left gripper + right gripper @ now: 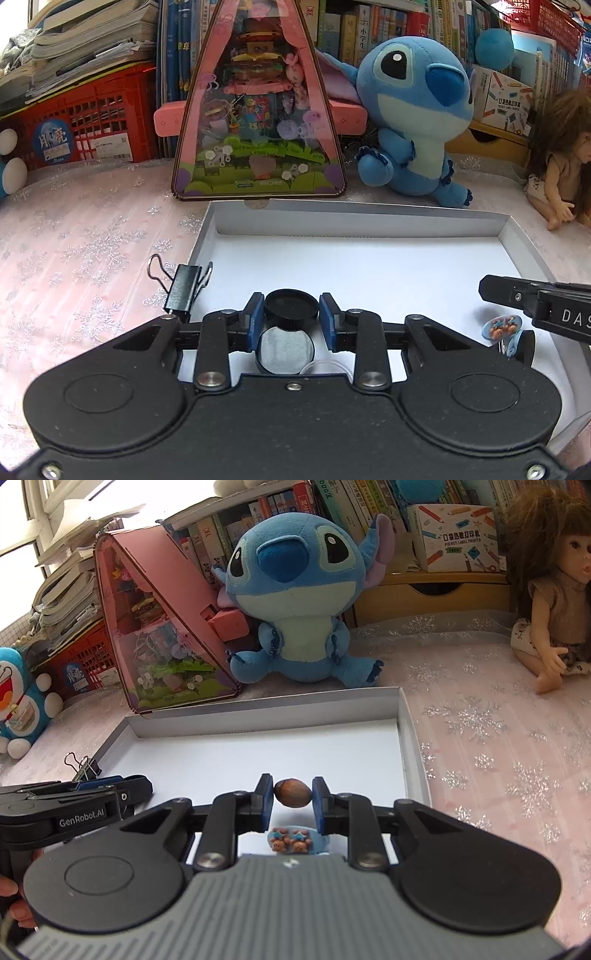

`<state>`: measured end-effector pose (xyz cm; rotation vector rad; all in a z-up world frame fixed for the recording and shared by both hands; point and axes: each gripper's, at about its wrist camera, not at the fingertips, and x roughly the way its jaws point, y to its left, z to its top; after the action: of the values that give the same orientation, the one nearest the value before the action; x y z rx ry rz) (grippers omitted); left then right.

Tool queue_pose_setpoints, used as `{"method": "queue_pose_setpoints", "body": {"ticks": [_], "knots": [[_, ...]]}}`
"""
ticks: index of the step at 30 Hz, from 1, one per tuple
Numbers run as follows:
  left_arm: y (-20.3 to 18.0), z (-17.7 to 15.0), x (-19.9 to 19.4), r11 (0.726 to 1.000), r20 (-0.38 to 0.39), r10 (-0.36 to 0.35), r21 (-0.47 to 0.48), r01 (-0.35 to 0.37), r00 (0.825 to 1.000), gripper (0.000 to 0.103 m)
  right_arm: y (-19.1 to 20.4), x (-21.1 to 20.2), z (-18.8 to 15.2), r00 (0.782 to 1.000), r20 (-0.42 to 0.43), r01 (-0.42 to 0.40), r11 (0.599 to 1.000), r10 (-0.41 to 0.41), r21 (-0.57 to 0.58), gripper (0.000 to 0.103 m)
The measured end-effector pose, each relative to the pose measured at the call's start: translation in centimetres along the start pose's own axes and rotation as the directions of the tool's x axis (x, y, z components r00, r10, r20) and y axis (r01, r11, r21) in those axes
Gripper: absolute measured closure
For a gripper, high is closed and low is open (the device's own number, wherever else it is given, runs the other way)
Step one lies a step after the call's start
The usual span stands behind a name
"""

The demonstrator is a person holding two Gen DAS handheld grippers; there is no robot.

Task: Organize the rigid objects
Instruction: 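Carry the black cap into the tray with the left gripper while the right drops the nut there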

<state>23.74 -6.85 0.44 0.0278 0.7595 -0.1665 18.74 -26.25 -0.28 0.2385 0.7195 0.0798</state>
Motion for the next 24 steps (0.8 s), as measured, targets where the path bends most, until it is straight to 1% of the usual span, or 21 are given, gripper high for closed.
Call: {"method": "queue_pose_setpoints", "body": {"ticks": [6, 15, 16, 18, 19, 21, 22, 23, 24], "knots": [[-0.5, -0.3, 0.0, 1.000, 0.011, 0.006, 0.025, -0.006, 1.000, 0.073, 0.1, 0.3, 0.0, 1.000, -0.011, 0.012, 1.000, -0.012, -0.019, 0.075], [-0.6, -0.4, 0.0, 0.999, 0.019, 0.009, 0.032, -0.010, 1.000, 0.072, 0.1, 0.5, -0.1, 1.000, -0.012, 0.026, 0.999, -0.026, -0.026, 0.075], [-0.6, -0.4, -0.1, 0.999, 0.020, 0.011, 0.034, -0.011, 1.000, 0.071, 0.1, 0.5, -0.1, 1.000, -0.012, 0.027, 0.999, -0.027, -0.027, 0.075], [-0.7, -0.4, -0.2, 0.999, 0.026, 0.015, 0.035, -0.016, 1.000, 0.065, 0.1, 0.5, -0.1, 1.000, -0.012, 0.027, 0.999, -0.028, -0.027, 0.075], [-0.7, -0.4, -0.4, 0.999, 0.032, 0.016, 0.038, -0.017, 0.999, 0.062, 0.0, 0.5, -0.1, 1.000, -0.010, 0.024, 0.999, -0.024, -0.025, 0.072], [-0.9, -0.5, -0.8, 0.999, 0.041, 0.016, 0.045, -0.018, 0.999, 0.058, -0.1, 0.3, -0.1, 1.000, 0.001, 0.020, 1.000, -0.020, -0.015, 0.071], [-0.9, -0.5, -1.0, 0.999, 0.043, 0.014, 0.048, -0.017, 0.999, 0.056, -0.1, 0.2, -0.1, 1.000, 0.004, 0.021, 1.000, -0.021, -0.012, 0.068], [-0.9, -0.5, -1.3, 0.999, 0.044, 0.010, 0.050, -0.013, 0.999, 0.054, -0.1, 0.2, -0.1, 1.000, 0.006, 0.022, 1.000, -0.022, -0.009, 0.061], [-1.0, -0.5, -1.5, 0.999, 0.045, 0.005, 0.052, -0.007, 0.999, 0.053, -0.1, 0.1, -0.1, 1.000, 0.008, 0.023, 1.000, -0.023, -0.007, 0.057]]}}
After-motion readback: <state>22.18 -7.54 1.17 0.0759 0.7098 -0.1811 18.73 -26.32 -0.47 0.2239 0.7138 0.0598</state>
